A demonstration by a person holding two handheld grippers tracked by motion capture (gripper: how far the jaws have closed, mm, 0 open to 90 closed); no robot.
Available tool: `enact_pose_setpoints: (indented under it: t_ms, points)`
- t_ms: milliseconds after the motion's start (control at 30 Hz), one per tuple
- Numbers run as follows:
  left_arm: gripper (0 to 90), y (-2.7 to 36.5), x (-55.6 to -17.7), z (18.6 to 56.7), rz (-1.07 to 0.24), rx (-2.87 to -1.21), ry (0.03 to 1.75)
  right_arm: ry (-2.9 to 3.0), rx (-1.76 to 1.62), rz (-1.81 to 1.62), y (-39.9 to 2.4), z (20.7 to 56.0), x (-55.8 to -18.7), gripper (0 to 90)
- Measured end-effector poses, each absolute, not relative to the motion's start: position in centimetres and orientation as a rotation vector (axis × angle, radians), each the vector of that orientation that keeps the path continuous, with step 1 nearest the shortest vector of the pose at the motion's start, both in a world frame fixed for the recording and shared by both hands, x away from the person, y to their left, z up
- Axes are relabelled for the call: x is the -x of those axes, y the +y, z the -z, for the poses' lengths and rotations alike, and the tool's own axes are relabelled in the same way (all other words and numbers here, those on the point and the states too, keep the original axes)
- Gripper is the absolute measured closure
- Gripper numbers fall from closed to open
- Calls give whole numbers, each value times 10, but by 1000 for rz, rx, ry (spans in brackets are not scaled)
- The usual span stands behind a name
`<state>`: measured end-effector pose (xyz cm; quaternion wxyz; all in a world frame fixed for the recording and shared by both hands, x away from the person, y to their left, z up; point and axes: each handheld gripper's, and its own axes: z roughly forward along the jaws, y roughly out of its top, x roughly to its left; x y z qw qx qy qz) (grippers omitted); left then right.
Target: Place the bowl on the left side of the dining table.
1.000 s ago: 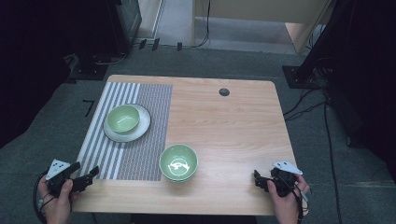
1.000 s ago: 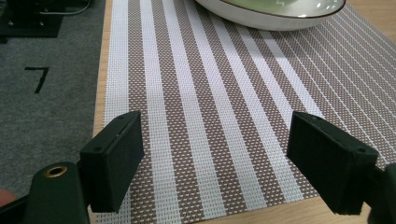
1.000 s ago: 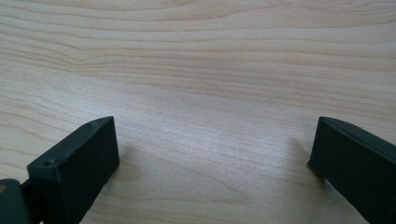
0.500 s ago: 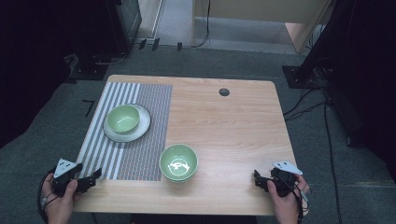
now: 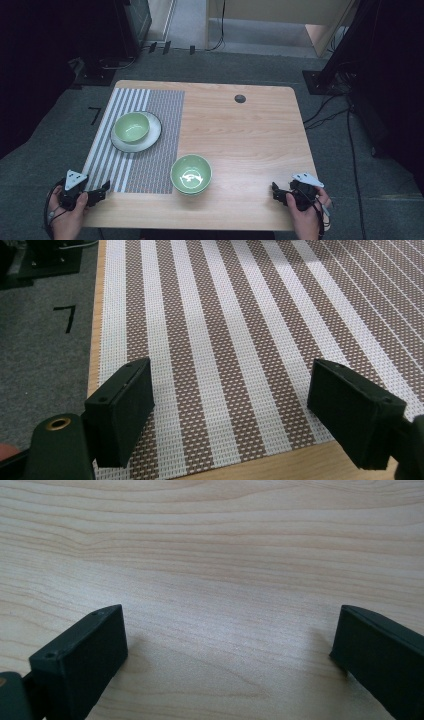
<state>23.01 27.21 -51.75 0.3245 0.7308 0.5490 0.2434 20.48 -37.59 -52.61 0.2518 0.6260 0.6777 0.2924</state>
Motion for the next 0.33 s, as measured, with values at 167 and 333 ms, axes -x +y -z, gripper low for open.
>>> enact_pose_setpoints:
  t_ms: [167,333]
  points:
    - [180,272,-230,517,-639,-1915,1441,1843,-1703,-795,-376,526,-205,9]
    - [179,274,-230,517,-620,-1888,1455,1835,-1709,-792,-375,526,-205,9]
